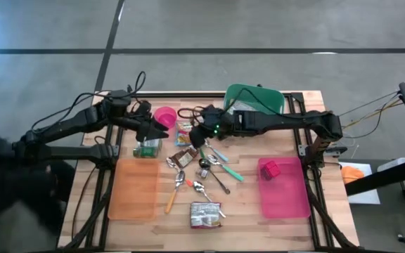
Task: Pick & Place Food Item
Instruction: Put the green spoon into the orange bin
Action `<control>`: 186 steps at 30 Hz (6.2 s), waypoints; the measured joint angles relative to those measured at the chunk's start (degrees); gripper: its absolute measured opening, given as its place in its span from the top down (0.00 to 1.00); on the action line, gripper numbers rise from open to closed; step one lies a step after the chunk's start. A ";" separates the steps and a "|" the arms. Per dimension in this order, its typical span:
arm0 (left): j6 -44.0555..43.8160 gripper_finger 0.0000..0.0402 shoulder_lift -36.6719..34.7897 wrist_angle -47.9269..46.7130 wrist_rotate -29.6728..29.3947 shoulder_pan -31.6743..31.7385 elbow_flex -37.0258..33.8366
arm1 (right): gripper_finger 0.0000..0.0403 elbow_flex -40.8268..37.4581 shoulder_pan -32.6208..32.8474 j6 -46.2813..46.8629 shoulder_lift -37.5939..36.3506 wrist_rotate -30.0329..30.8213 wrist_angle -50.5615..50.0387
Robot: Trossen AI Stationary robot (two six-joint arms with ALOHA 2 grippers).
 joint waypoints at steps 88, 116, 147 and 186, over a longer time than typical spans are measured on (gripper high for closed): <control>-8.29 1.00 1.49 14.81 -1.91 -7.74 0.26 | 0.43 11.09 -1.41 -8.33 0.02 -12.72 16.81; -16.89 1.00 -10.53 -38.02 -9.57 -16.73 -0.07 | 0.43 11.09 -2.67 -4.42 0.02 -9.64 3.08; -57.78 1.00 -1.22 -36.24 -33.92 -57.47 -2.79 | 0.43 11.09 0.03 -3.33 -0.09 -9.66 1.63; -72.79 1.00 10.25 -1.85 -31.65 -62.50 -21.79 | 0.43 11.09 3.40 -2.11 -2.89 -9.51 -4.08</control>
